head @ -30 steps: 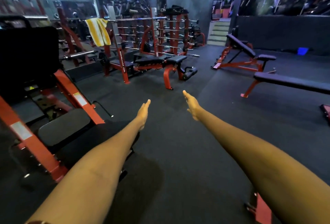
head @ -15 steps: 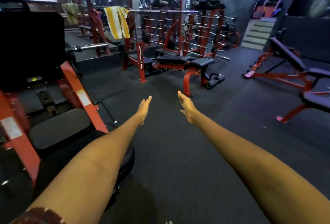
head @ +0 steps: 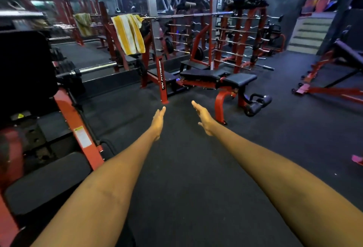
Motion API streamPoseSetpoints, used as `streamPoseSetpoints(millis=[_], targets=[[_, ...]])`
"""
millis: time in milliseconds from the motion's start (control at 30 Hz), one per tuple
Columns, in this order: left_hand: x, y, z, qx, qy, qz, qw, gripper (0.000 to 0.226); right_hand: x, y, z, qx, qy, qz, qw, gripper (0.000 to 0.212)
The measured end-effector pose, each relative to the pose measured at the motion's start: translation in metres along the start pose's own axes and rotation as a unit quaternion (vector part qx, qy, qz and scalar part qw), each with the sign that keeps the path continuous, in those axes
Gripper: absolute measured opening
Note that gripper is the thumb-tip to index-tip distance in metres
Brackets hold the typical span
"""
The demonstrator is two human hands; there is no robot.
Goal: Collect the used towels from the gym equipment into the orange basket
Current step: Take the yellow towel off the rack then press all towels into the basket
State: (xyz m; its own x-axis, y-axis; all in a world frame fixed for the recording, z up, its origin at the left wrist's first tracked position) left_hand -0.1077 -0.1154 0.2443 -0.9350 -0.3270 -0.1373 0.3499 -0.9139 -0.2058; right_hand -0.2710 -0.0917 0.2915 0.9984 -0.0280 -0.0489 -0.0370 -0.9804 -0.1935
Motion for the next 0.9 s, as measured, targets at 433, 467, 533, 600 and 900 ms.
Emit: streamPoseSetpoints(millis=[433,467,533,600,900], targets=[[0.05,0.275,0.099,-0.026,-0.057,0.118,0.991,0.063,0.046,0.32,-0.1,-0.002,0.004,-0.078,0.997,0.051],[0.049,0.292,0.103,-0.029,-0.058,0.122,0.99,0.063,0.053,0.342,-0.103,-0.002,0.001,-0.085,0.996,0.052],[0.046,0.339,0.111,-0.032,-0.062,0.146,0.987,0.061,0.075,0.397,-0.108,-0.001,-0.012,-0.105,0.994,0.053],[0.041,0.396,0.118,-0.028,-0.069,0.176,0.982,0.059,0.1,0.455,-0.113,0.0,-0.013,-0.126,0.992,0.054],[0.024,0.635,0.183,-0.013,-0.06,0.208,0.976,0.062,0.201,0.692,-0.168,-0.025,-0.038,-0.163,0.986,0.053]])
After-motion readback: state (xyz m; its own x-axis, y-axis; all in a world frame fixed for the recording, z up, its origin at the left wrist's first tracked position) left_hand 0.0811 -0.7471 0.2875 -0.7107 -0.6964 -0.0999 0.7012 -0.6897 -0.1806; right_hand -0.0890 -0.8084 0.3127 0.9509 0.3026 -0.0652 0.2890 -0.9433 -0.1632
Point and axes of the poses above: each hand's wrist, its own y-axis towards the middle knuckle, its own x-axis out of the palm, z = x × y, the point moved 1 cm from there along y, towards the middle knuckle, and after that the axes turned 12 degrees about z, right-handed, at the moved point
